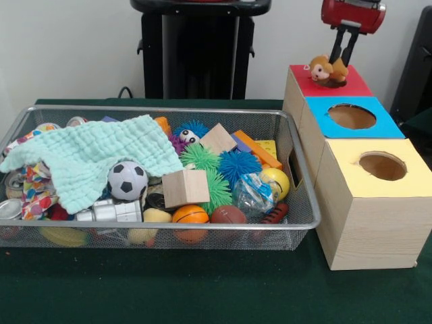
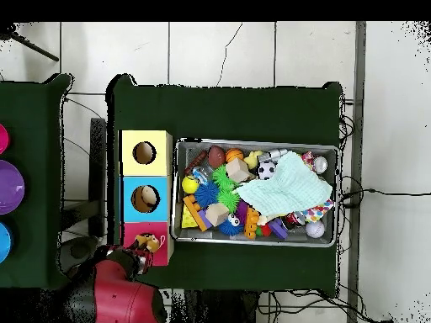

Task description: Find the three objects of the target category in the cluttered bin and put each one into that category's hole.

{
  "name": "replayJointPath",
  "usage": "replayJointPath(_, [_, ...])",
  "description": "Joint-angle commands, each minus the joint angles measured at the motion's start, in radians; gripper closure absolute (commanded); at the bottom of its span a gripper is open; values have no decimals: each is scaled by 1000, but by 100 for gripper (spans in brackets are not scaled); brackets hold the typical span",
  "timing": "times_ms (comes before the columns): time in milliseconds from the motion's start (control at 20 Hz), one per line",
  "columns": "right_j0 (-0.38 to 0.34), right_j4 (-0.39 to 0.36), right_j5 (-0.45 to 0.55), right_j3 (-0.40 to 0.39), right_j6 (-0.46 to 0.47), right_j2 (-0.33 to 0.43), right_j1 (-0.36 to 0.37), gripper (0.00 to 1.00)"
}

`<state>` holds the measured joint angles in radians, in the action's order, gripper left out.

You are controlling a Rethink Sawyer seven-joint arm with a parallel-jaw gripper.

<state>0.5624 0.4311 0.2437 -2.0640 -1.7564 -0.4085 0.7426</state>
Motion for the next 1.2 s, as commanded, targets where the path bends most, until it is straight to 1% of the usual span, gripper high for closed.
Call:
replayJointPath(50, [-41, 43, -91, -8, -266, 118, -67, 100])
replayJointPath(150, [-29, 38, -98, -1, -264, 105, -80, 100])
replayJointPath(300, [-1, 48, -63, 11, -274, 83, -93, 100])
replayJointPath(400, [1, 52, -51, 18, -273, 81, -97, 100])
replayJointPath(650, [-13, 54, -56, 16, -267, 92, -109, 100])
replayJointPath(850, [-34, 56, -63, 15, -261, 114, -135, 100])
replayJointPath(950, [-72, 57, -101, 0, -255, 159, -148, 100])
replayJointPath(1100, [-137, 35, -173, -7, -237, 220, -178, 100])
replayJointPath(1200, [-150, 26, -195, -10, -238, 234, -187, 100])
